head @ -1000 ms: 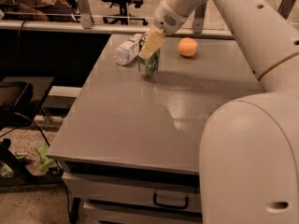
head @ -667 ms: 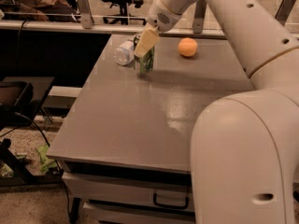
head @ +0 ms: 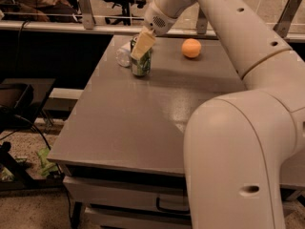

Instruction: Move green can near blue plastic bottle

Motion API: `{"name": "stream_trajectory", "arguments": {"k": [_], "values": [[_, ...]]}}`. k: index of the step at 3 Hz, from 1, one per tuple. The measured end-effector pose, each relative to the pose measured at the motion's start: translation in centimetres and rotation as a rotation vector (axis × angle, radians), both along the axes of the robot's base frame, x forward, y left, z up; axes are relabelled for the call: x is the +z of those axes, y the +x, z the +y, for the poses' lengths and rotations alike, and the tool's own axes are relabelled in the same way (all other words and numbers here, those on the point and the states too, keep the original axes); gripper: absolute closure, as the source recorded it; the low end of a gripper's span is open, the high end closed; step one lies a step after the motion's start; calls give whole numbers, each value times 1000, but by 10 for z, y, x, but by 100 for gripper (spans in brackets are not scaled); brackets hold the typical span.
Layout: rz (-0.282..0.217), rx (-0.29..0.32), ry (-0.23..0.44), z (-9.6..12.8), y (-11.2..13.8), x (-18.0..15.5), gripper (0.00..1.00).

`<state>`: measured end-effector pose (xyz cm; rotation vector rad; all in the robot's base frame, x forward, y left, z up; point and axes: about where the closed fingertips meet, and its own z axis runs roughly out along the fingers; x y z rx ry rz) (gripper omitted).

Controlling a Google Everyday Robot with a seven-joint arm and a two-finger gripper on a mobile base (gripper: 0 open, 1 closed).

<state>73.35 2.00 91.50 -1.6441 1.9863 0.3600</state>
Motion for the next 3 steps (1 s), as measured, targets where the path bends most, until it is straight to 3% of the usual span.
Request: {"name": "stream_trajectory", "arguments": {"k": [2, 3], "values": [[7, 16, 3, 9, 4, -9, 4], [9, 17, 3, 11, 5, -11, 0]]}}
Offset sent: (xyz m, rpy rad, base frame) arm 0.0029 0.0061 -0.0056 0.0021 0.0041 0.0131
